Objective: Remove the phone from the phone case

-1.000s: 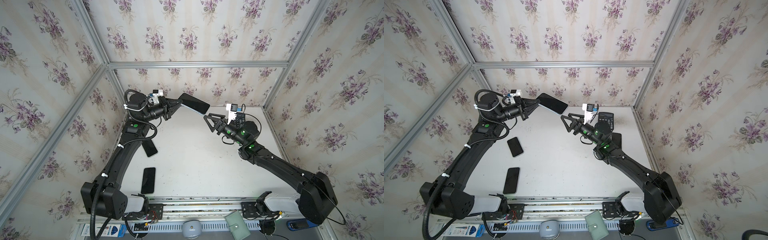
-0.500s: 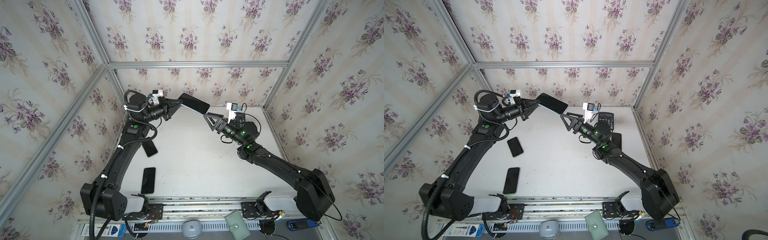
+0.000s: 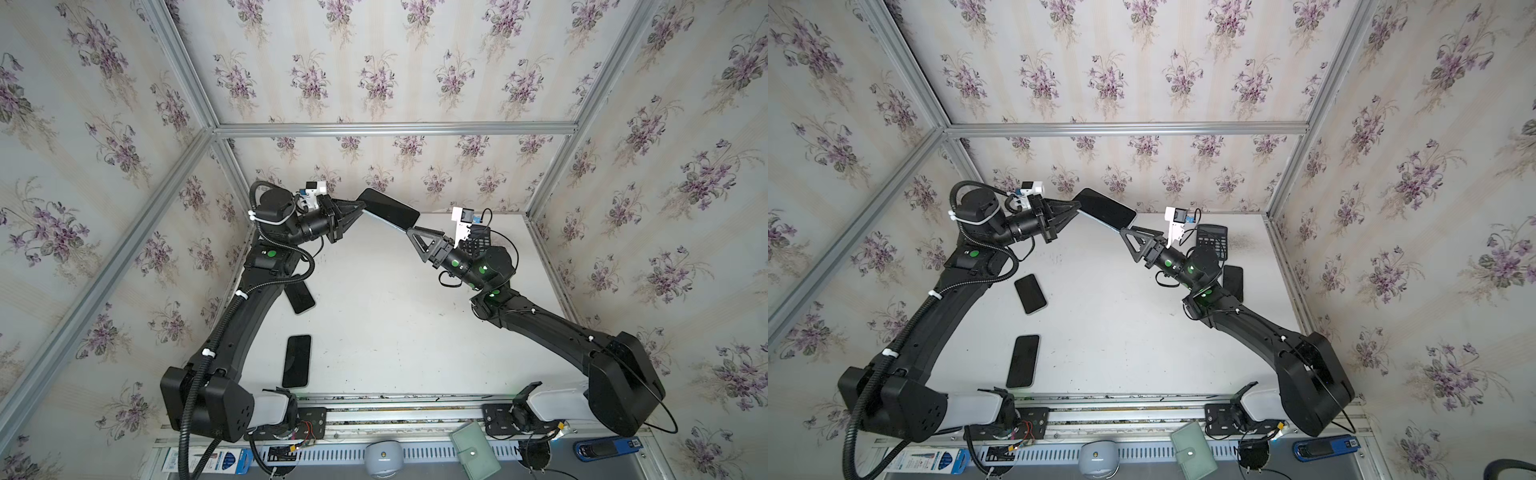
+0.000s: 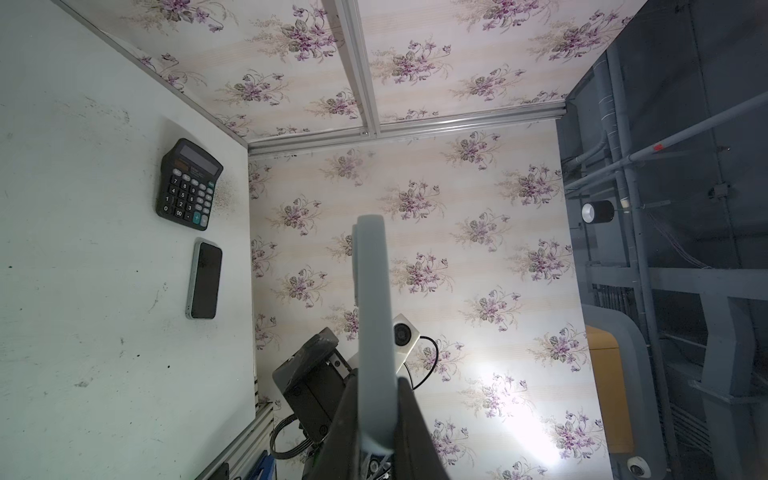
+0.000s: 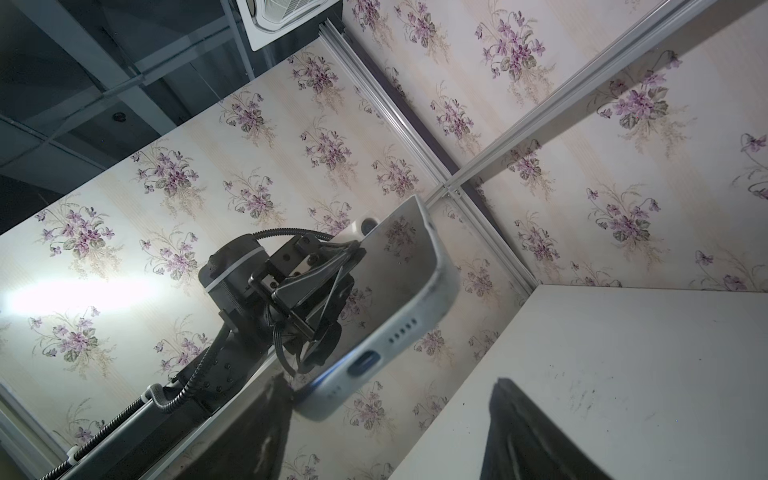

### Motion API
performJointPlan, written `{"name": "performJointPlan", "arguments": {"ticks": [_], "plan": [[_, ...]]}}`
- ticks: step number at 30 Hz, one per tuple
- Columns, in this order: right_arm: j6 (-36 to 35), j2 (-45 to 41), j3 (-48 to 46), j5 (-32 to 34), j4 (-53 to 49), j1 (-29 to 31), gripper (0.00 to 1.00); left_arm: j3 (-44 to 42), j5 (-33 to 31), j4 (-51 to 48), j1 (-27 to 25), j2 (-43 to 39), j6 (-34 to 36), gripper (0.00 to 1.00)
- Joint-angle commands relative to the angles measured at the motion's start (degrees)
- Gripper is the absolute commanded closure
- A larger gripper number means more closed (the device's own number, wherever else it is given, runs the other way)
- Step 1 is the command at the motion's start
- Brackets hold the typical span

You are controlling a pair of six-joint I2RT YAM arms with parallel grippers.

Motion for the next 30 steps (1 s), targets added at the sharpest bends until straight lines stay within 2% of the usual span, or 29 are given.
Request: {"name": "performJointPlan", "arguments": {"ticks": [1, 15, 21, 24, 27, 30], "plan": [[0.3, 0.3, 0.5, 0.6, 2.1, -0.1, 0.23, 0.1, 1.4, 3.7, -0.1, -0.7, -0.8, 1.0], [-2.9, 2.2, 0.5, 0.8, -3.7, 0.0, 0.29, 1.5, 0.8, 4.6, -1.0, -0.2, -3.4, 1.0], [-6.2, 2.5, 0.5, 3.9, -8.7, -0.1, 0.3, 2.9, 1.2, 5.5, -1.5, 0.2, -4.7, 1.0], [-5.3, 2.2, -0.7, 3.7, -2.5, -0.3, 0.24, 2.5, 0.8, 4.8, -1.4, 0.1, -4.4, 1.0], [-3.7, 1.2, -2.4, 0.5, 2.3, -0.2, 0.18, 2.4, 0.4, 4.8, -1.4, 0.5, -4.5, 1.0], [-1.8, 0.5, -3.3, -1.8, 6.5, 0.7, 0.17, 2.7, -0.2, 4.7, -1.4, 1.2, -4.9, 1.0]]}}
